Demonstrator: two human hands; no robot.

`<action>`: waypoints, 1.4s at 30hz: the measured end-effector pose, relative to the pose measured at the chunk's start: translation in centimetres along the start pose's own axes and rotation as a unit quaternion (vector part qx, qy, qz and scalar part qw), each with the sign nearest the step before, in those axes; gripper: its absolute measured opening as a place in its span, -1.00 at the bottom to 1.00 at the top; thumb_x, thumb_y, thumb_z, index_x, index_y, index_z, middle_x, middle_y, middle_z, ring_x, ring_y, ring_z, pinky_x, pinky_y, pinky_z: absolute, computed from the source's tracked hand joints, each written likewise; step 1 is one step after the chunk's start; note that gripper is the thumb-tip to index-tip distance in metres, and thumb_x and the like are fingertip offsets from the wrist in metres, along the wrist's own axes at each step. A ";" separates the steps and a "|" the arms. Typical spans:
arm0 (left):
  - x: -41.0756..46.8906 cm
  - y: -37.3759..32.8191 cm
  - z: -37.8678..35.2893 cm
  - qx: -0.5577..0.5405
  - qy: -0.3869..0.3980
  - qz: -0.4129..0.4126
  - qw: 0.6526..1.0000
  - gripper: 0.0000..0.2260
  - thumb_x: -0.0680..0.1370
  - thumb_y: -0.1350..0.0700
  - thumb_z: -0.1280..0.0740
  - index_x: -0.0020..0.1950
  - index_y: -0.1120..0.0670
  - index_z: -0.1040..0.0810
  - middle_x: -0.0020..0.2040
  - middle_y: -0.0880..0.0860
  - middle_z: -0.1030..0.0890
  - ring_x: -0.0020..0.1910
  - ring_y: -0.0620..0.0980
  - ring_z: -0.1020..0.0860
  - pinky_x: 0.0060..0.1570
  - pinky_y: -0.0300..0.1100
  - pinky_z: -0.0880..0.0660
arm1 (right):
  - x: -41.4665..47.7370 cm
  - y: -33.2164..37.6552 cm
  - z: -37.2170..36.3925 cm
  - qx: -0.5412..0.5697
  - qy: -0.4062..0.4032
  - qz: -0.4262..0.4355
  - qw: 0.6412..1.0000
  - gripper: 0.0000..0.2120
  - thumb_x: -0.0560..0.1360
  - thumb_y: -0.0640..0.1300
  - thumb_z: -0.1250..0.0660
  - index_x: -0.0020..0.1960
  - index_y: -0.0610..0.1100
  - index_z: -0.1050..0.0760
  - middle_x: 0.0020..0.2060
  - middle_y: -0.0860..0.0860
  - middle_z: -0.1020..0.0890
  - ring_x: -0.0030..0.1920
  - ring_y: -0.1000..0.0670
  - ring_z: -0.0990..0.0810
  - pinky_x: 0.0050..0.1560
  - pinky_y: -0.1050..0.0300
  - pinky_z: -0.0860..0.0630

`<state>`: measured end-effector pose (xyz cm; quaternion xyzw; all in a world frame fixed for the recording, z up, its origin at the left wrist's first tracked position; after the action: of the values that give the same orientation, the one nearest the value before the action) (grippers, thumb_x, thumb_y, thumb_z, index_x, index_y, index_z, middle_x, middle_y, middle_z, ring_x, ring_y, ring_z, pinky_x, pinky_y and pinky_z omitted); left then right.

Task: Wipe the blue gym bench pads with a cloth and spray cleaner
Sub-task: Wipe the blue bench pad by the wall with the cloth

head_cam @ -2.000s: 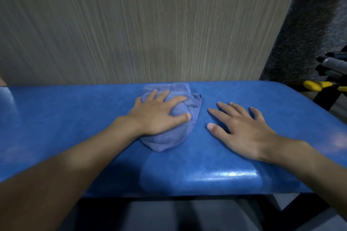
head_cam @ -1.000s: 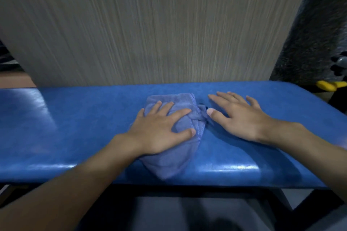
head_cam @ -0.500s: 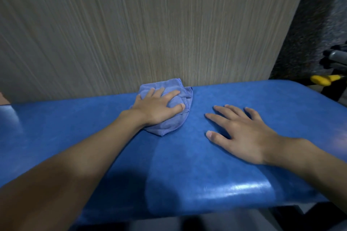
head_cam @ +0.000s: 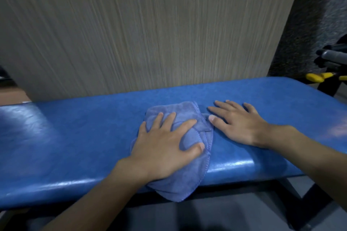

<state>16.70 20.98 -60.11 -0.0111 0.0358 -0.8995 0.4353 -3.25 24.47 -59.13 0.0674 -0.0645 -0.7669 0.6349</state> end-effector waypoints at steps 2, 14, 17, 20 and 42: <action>1.5 0.5 0.0 -0.002 0.000 0.004 1.000 -0.30 0.36 -0.53 0.13 0.50 -0.44 0.06 0.64 -0.10 0.07 0.62 0.05 0.15 0.50 0.24 0.08 | -0.2 0.0 -0.4 -0.015 0.007 0.007 1.000 -0.44 0.60 0.28 0.17 0.56 0.19 -0.08 0.59 0.14 -0.04 0.58 0.06 0.07 0.52 -0.19 0.14; 16.6 5.7 1.3 -0.029 -0.017 0.040 0.999 -0.28 0.29 -0.55 0.15 0.45 -0.46 -0.13 0.54 -0.10 -0.26 0.54 0.07 -0.16 0.43 0.24 -0.14 | 0.0 -0.2 -0.7 -0.038 0.015 0.011 0.999 -0.39 0.56 0.33 0.21 0.57 0.20 0.04 0.59 0.15 0.07 0.58 0.05 0.18 0.52 -0.21 0.21; 16.5 5.7 1.1 -0.027 -0.007 0.045 0.999 -0.30 0.32 -0.55 0.14 0.45 -0.47 -0.12 0.59 -0.08 -0.19 0.58 0.09 -0.08 0.46 0.25 -0.07 | 0.1 -0.2 -0.6 -0.034 0.016 0.007 0.999 -0.40 0.57 0.33 0.20 0.57 0.20 0.03 0.59 0.15 0.06 0.58 0.05 0.17 0.52 -0.20 0.21; 13.8 4.8 0.8 -0.018 -0.003 0.034 0.999 -0.43 0.46 -0.48 0.08 0.47 -0.45 -0.07 0.62 -0.05 -0.08 0.60 0.11 0.01 0.48 0.25 -0.02 | 0.1 0.0 -0.6 -0.029 0.014 0.006 0.999 -0.40 0.57 0.33 0.19 0.57 0.21 0.02 0.59 0.15 0.04 0.58 0.05 0.15 0.52 -0.21 0.20; 9.8 4.5 0.2 -0.020 -0.014 0.015 1.000 -0.46 0.43 -0.50 0.09 0.42 -0.50 -0.02 0.60 -0.12 -0.10 0.60 0.08 0.00 0.47 0.24 -0.03 | 0.1 0.6 -0.7 -0.041 0.022 0.023 0.999 -0.34 0.52 0.35 0.23 0.58 0.19 0.03 0.60 0.13 0.05 0.58 0.05 0.15 0.52 -0.22 0.18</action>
<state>14.16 10.44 -60.34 -0.0318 0.0479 -0.8919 0.4486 -2.56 24.26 -59.73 0.0564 -0.0208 -0.7527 0.6556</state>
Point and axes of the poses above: each hand's wrist, its own x-axis towards the middle knuckle, its own z-axis out of the back of the hand, y = z × x, the point moved 4 cm from there along x, towards the middle knuckle
